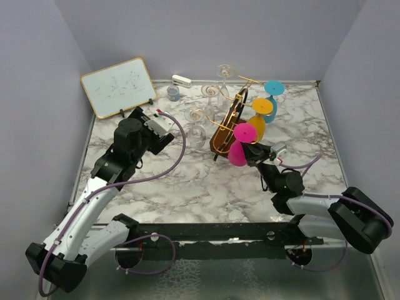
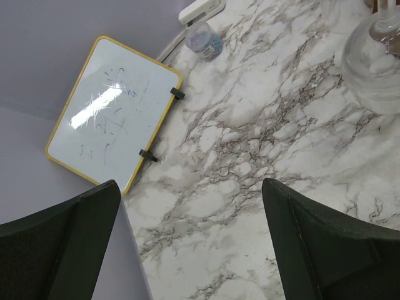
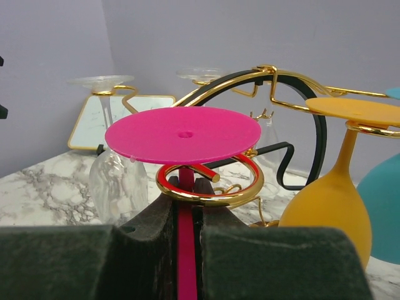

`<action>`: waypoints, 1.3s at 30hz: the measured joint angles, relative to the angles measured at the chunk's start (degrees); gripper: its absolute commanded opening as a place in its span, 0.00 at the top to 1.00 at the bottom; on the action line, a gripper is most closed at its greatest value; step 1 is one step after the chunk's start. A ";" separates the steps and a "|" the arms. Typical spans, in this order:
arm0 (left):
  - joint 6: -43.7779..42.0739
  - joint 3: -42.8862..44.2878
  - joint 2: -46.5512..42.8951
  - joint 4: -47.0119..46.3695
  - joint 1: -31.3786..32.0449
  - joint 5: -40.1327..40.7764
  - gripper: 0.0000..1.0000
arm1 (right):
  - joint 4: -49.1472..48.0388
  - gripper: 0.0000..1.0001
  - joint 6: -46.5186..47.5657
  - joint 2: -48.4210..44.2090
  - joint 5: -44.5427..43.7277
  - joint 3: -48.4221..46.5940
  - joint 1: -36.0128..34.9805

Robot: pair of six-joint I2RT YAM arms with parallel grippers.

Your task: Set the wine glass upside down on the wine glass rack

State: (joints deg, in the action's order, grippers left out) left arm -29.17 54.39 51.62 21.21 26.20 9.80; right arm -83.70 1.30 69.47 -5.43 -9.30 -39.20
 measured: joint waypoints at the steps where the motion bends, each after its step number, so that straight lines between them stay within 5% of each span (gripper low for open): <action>1: 0.02 0.15 0.00 0.02 0.00 -0.02 0.01 | 0.00 0.99 0.02 -0.02 -0.15 0.00 0.09; 26: 0.50 0.35 0.07 -0.11 -0.55 -0.35 0.01 | 1.05 0.99 -0.07 -15.82 -2.82 7.28 1.49; 39: 1.42 0.31 0.04 -0.09 -1.51 -0.94 0.01 | 0.55 0.99 -2.82 -12.39 0.44 7.17 1.51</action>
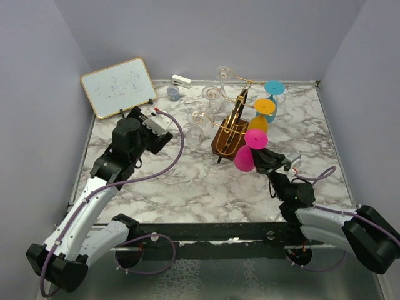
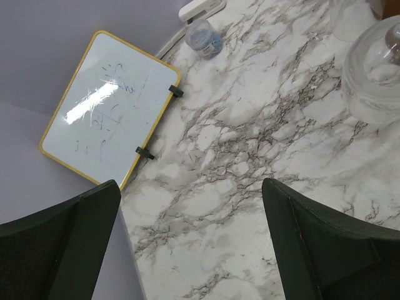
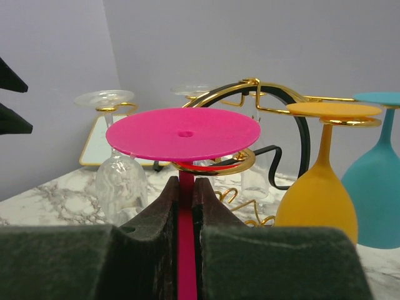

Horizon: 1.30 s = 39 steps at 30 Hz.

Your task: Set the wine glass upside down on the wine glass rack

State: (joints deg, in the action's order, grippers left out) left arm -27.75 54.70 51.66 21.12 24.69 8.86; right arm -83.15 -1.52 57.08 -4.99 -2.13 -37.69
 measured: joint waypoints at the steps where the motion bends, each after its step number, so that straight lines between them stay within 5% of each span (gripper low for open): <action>1: 0.02 -0.02 0.00 0.00 0.00 -0.04 0.01 | 0.00 0.98 -0.26 0.39 0.17 0.00 0.00; 9: 0.26 -0.09 0.00 0.00 -0.33 -0.48 0.01 | 0.00 0.78 -1.40 1.01 0.83 0.00 0.00; 19: 0.42 -0.09 0.00 0.04 -0.33 -0.76 0.01 | 0.44 0.70 -1.75 -1.68 1.46 0.00 0.00; 22: 0.42 -0.09 0.00 0.09 -0.35 -0.87 0.01 | 1.09 0.59 -1.88 -2.80 1.51 0.09 0.00; 25: 0.57 -0.09 0.00 0.09 -0.52 -0.90 0.01 | 2.75 0.35 -2.05 -4.85 1.75 0.46 0.00; 26: 0.70 -0.09 0.00 0.09 -0.66 -0.92 0.01 | 3.32 0.12 -1.90 -5.68 1.81 0.57 0.00; 27: 0.90 -0.09 0.00 0.07 -0.92 -0.98 0.01 | 3.98 0.01 -1.90 -6.58 1.95 0.72 0.00; 39: 5.99 -0.48 -0.74 0.90 -5.95 -4.83 0.01 | 23.43 0.01 -1.79 -26.56 0.04 1.11 0.00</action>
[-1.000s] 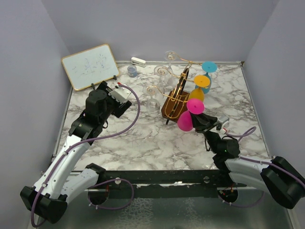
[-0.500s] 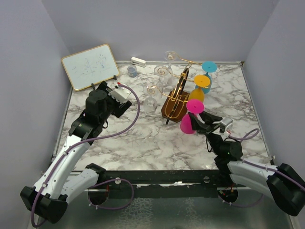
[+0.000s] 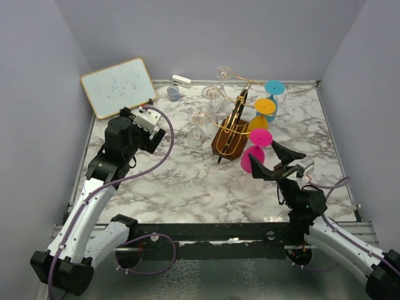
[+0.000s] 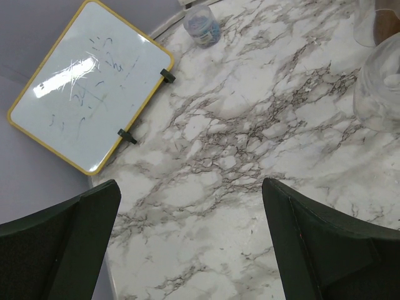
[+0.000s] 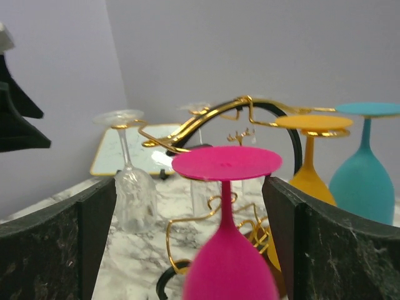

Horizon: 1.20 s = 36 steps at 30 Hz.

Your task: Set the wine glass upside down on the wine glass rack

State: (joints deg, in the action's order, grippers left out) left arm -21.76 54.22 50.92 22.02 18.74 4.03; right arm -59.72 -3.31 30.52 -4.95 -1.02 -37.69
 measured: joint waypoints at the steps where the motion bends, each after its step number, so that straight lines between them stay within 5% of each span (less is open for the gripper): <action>1: 0.79 -0.15 -0.09 0.04 -0.59 -0.70 0.01 | 3.65 0.01 -0.09 -1.66 -1.14 -0.44 0.00; 9: 4.37 -2.38 -1.42 0.96 -3.72 -4.26 0.01 | 19.69 0.01 -1.60 -5.49 -6.38 -1.14 0.00; 15: 5.22 -2.40 -1.53 1.16 -4.48 -5.33 0.01 | 21.86 0.01 -1.60 -3.08 -6.38 -1.29 0.00; 36: 7.15 -2.75 -7.26 6.99 -13.55 -19.37 0.01 | 30.53 0.01 1.27 -15.67 -6.23 -3.65 0.00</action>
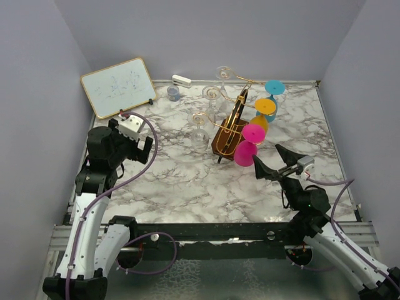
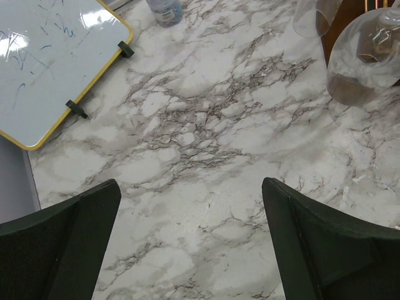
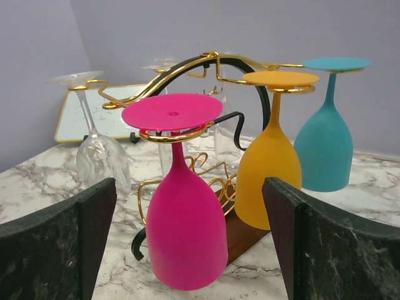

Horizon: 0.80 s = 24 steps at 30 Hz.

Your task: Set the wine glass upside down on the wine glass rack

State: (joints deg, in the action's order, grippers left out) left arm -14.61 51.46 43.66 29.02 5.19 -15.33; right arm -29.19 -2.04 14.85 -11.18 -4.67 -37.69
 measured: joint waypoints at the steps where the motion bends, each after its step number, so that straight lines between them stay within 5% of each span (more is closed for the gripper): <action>1: 0.17 -0.37 -0.31 0.00 -0.52 -0.83 0.01 | 0.50 0.01 0.11 -0.52 0.07 -0.24 0.00; 13: 0.85 -8.11 -3.61 1.49 -7.28 -10.45 0.01 | 15.82 0.01 1.90 -9.73 4.63 -8.98 0.00; 18: 0.90 -8.96 -3.63 1.53 -8.90 -12.44 0.01 | 17.38 0.01 -1.73 -12.44 -0.15 -12.28 0.00; 24: 1.22 -9.18 -4.35 1.31 -13.29 -12.59 0.01 | 15.32 0.01 -6.38 1.51 -10.25 -23.85 0.00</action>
State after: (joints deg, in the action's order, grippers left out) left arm -13.39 42.28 39.31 30.33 -8.10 -27.92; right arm -13.87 -8.43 16.36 -21.43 -28.51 -37.69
